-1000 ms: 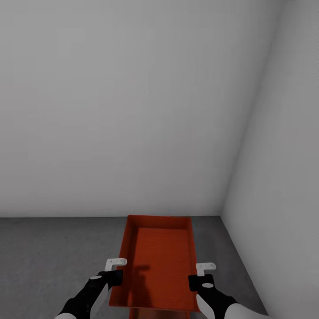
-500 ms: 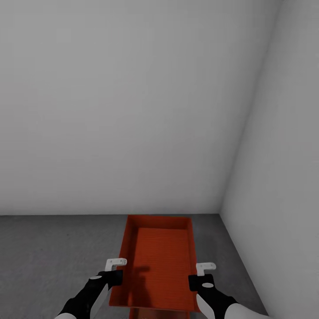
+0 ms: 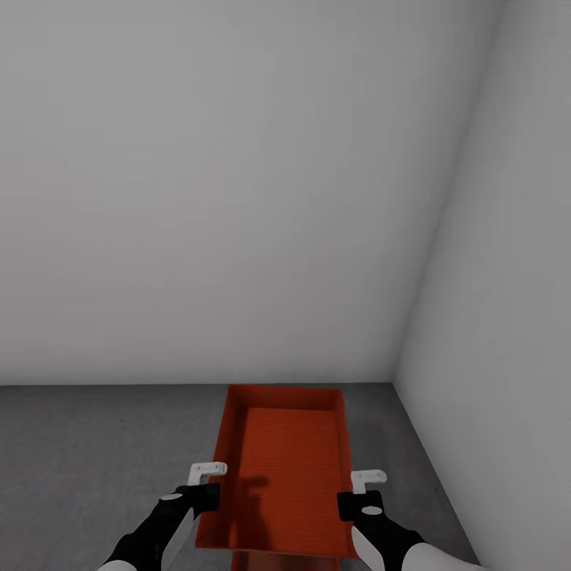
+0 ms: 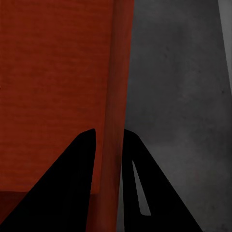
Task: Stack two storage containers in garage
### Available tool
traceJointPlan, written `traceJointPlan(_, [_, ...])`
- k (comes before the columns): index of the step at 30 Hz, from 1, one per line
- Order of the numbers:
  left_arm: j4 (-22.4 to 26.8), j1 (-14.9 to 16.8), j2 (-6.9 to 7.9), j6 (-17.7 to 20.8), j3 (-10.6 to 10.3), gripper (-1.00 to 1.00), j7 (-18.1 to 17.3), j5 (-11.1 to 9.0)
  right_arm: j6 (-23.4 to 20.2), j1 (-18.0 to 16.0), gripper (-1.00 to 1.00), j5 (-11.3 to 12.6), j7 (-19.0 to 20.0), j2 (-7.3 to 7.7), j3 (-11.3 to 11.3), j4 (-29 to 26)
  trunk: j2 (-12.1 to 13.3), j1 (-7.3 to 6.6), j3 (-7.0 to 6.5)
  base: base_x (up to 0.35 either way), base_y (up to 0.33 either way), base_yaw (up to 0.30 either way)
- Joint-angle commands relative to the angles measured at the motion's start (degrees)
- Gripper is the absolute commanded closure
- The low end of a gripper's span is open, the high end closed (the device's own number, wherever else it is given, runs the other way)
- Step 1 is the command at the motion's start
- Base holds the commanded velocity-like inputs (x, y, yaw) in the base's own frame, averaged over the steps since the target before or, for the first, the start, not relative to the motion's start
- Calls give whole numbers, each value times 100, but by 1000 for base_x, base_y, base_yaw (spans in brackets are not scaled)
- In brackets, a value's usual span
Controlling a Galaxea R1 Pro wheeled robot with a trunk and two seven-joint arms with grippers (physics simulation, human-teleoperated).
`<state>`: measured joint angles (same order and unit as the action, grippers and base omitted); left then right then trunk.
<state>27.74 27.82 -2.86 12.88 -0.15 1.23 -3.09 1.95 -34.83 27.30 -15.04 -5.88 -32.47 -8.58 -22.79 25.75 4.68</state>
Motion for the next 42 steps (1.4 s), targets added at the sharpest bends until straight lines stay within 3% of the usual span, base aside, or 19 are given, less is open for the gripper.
traceJointPlan(1, [21, 4, 5, 35, -30, 100, 52, 19, 33, -6, 100, 100, -122, 184, -84, 23, -13, 3, 13, 0, 0, 0])
traceJointPlan(23, [12, 4, -1, 30, -20, 100, 60, 19, 30, -6, 100, 100, -122, 184, -84, 23, -815, 443, 374, 0, 0, 0])
traceJointPlan(42, [12, 4, 4, 30, -17, 100, 53, 19, 53, -6, 100, 100, -122, 184, -84, 23, -1577, 860, 875, 0, 0, 0])
